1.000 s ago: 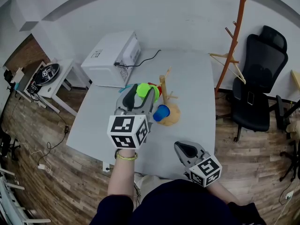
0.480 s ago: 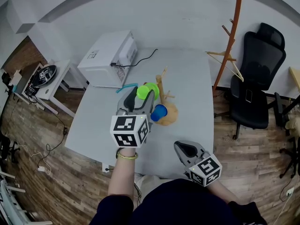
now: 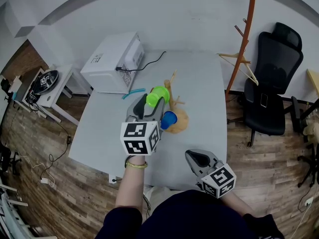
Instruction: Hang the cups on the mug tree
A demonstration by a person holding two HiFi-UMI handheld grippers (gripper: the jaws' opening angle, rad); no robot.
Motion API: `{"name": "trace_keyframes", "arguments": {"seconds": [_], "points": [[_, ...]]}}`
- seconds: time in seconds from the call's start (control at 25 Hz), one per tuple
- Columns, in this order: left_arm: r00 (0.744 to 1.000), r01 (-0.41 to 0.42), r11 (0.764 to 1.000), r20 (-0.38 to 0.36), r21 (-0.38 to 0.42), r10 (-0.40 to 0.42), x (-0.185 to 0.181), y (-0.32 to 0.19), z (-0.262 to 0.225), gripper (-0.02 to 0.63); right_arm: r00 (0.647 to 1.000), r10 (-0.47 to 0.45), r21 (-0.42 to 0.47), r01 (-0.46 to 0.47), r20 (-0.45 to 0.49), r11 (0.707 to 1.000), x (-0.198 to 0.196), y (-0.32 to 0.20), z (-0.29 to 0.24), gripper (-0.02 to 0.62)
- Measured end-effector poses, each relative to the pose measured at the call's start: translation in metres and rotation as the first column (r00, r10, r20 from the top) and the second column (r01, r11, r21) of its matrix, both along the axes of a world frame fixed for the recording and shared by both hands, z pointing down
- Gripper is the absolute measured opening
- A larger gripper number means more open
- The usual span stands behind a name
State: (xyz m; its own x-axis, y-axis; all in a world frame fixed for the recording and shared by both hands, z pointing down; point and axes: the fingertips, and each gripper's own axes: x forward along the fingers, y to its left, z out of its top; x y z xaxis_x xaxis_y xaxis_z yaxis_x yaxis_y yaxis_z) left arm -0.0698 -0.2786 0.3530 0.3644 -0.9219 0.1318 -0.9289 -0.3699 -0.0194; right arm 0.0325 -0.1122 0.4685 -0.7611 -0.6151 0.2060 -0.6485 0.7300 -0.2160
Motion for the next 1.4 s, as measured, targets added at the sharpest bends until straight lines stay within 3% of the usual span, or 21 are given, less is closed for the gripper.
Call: {"name": "trace_keyframes", "arguments": {"seconds": [0.72,1.4], "points": [[1.000,-0.013,0.999,0.003,-0.049,0.013,0.000,-0.001,0.019,0.241,1.000,0.003,-0.007,-0.003,-0.012,1.000,-0.002,0.001,0.003,0.029],[1.000,-0.029,0.999,0.001,-0.039,0.029,-0.002,0.013,0.015,0.244,1.000,-0.008,-0.010,0.008,-0.010,1.000,-0.009,0.007,0.004,0.029]]}}
